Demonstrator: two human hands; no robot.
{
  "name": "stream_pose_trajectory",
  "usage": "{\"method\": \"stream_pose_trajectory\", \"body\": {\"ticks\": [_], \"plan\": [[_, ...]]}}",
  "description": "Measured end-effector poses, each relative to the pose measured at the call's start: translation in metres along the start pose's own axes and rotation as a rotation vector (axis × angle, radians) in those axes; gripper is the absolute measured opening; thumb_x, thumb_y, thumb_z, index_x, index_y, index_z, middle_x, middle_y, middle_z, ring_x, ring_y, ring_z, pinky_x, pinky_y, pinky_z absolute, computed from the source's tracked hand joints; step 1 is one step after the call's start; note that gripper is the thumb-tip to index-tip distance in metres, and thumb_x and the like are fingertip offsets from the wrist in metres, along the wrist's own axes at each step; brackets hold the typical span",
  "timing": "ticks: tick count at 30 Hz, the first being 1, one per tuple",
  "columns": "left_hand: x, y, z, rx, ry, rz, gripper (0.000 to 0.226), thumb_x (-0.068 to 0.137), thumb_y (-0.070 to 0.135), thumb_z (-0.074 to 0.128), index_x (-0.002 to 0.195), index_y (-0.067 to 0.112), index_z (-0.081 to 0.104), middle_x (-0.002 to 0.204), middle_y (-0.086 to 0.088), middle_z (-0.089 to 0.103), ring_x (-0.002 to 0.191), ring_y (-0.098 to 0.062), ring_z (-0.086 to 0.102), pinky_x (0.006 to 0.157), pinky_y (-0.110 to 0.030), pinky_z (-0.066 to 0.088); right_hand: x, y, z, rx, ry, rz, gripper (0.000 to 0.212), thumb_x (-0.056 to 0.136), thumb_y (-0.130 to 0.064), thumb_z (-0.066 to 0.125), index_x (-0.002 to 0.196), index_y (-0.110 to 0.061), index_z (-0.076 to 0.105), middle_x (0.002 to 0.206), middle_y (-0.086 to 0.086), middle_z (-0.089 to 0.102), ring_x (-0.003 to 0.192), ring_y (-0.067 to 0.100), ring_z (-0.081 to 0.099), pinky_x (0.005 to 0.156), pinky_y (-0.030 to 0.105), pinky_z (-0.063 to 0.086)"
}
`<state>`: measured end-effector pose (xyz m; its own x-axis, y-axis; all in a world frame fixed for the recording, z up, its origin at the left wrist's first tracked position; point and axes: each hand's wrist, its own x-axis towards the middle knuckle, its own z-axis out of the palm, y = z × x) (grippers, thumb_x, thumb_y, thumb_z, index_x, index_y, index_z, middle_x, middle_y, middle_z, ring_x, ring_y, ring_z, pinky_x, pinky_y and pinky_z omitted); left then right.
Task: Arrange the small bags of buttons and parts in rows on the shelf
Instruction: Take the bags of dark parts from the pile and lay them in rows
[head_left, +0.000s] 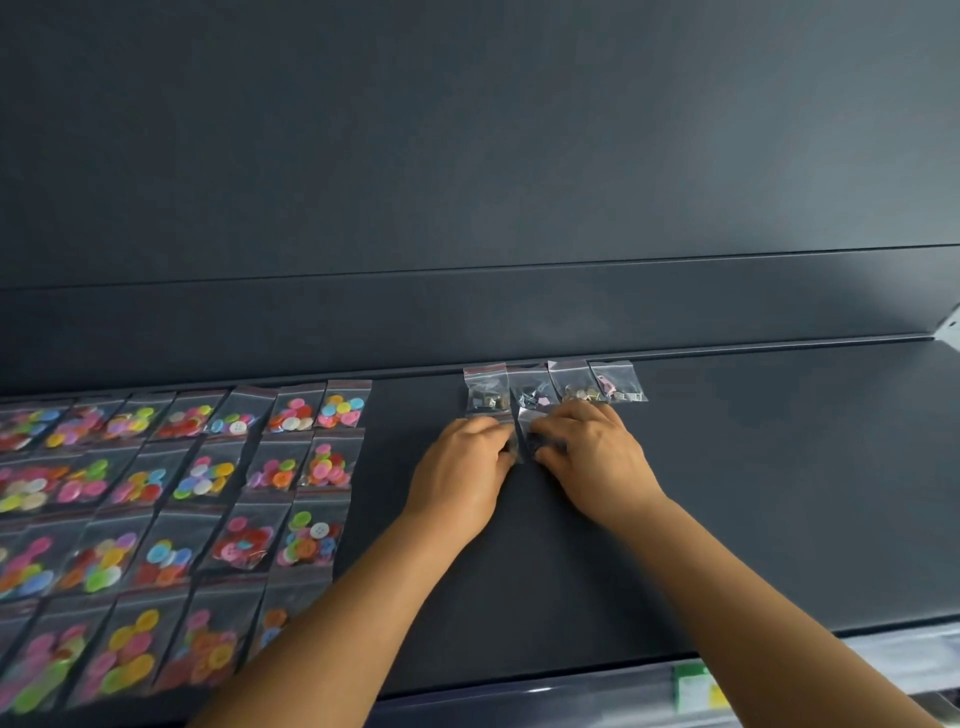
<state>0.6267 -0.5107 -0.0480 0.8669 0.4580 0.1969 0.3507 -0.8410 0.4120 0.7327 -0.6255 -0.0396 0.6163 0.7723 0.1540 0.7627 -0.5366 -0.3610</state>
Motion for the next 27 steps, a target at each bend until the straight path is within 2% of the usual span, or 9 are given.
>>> {"method": "stream_pose_trajectory", "body": {"ticks": [5, 9, 14, 23, 27], "plan": [[0.002, 0.001, 0.0, -0.003, -0.019, -0.005, 0.039, 0.095, 0.023, 0.052, 0.133, 0.017, 0.052, 0.133, 0.004, 0.053, 0.124, -0.016, 0.043, 0.097, -0.031, 0.042, 0.005, -0.002, 0.0, -0.019, -0.017, 0.011, 0.027, 0.089, -0.024, 0.055, 0.114, -0.024, 0.065, 0.124, -0.002, 0.053, 0.114, 0.022, 0.042, 0.09, 0.028, 0.037], [-0.001, 0.003, -0.003, 0.005, -0.022, -0.001, 0.044, 0.094, 0.025, 0.053, 0.137, 0.018, 0.047, 0.138, 0.005, 0.049, 0.128, -0.015, 0.039, 0.1, -0.028, 0.037, 0.005, -0.005, -0.002, -0.063, -0.041, 0.004, 0.031, 0.09, -0.025, 0.053, 0.12, -0.022, 0.061, 0.127, -0.001, 0.05, 0.115, 0.022, 0.041, 0.095, 0.029, 0.037], [-0.014, -0.003, -0.018, 0.081, 0.041, -0.048, 0.053, 0.094, 0.032, 0.053, 0.142, 0.018, 0.038, 0.142, 0.003, 0.044, 0.132, -0.015, 0.035, 0.104, -0.028, 0.033, 0.004, -0.027, -0.004, -0.033, 0.002, -0.058, 0.04, 0.091, -0.031, 0.053, 0.13, -0.019, 0.054, 0.129, -0.001, 0.051, 0.117, 0.024, 0.043, 0.098, 0.033, 0.037], [-0.081, -0.071, -0.083, 0.252, 0.139, -0.245, 0.06, 0.095, 0.04, 0.047, 0.147, 0.021, 0.025, 0.149, 0.001, 0.034, 0.137, -0.018, 0.028, 0.112, -0.032, 0.024, 0.003, -0.128, 0.023, -0.043, -0.059, -0.278, 0.06, 0.092, -0.048, 0.043, 0.144, -0.02, 0.031, 0.148, -0.002, 0.036, 0.137, 0.021, 0.028, 0.112, 0.035, 0.021], [-0.124, -0.116, -0.119, 0.281, 0.175, -0.337, 0.06, 0.095, 0.042, 0.046, 0.147, 0.021, 0.025, 0.147, 0.001, 0.036, 0.136, -0.019, 0.03, 0.112, -0.033, 0.027, -0.002, -0.195, 0.043, -0.019, -0.09, -0.368, 0.062, 0.093, -0.049, 0.041, 0.147, -0.023, 0.025, 0.152, -0.003, 0.03, 0.142, 0.018, 0.022, 0.114, 0.036, 0.017]]}}
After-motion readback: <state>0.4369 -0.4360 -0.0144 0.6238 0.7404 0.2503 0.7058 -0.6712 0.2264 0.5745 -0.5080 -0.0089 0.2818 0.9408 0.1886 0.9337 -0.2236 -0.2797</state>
